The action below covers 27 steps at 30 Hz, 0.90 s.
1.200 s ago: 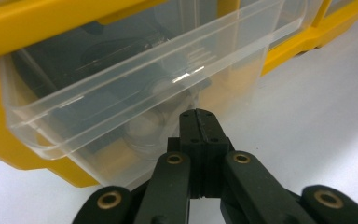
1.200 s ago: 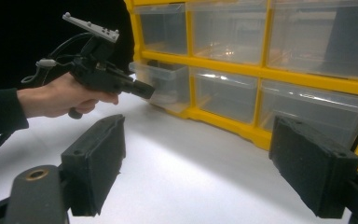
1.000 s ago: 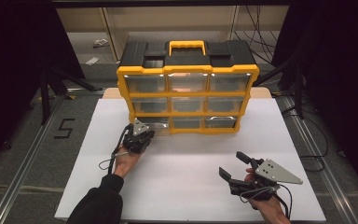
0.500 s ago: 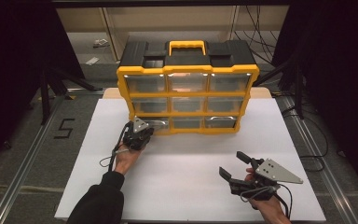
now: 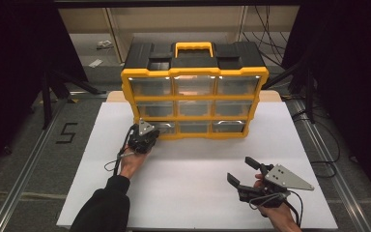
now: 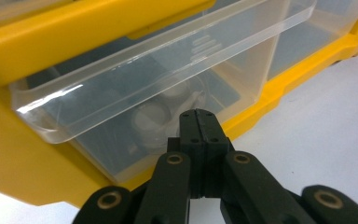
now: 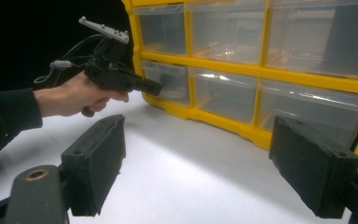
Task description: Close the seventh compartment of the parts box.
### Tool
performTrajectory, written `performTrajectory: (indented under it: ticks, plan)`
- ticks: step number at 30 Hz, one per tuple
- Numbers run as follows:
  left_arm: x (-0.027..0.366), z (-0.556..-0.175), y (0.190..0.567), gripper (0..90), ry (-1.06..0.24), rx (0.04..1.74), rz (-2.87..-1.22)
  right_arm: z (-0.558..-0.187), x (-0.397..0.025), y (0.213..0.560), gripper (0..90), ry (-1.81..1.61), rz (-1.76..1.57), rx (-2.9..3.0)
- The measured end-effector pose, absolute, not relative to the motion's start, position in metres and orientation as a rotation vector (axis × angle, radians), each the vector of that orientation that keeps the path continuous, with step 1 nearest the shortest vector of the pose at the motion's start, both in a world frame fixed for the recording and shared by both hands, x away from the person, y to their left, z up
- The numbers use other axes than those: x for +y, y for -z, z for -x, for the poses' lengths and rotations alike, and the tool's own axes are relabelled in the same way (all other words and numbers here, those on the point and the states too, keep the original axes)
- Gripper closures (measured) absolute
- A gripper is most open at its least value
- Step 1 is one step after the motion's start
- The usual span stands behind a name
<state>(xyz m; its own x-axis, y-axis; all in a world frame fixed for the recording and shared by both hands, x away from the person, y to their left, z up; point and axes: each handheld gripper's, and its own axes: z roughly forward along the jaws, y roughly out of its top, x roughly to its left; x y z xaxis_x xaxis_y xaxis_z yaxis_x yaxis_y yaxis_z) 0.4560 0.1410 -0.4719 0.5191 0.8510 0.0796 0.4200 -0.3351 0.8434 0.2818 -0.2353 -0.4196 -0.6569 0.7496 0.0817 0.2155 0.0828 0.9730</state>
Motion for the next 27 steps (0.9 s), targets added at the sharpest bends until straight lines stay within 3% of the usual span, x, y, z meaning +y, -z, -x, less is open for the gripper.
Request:
performTrajectory:
  ticks: [27]
  plan:
    - [0.1454,-0.4613,0.4689,89.6,-0.634,1.055,-1.936,-0.2819,-0.2356,0.4195,19.4,-1.601,-0.951,1.922]
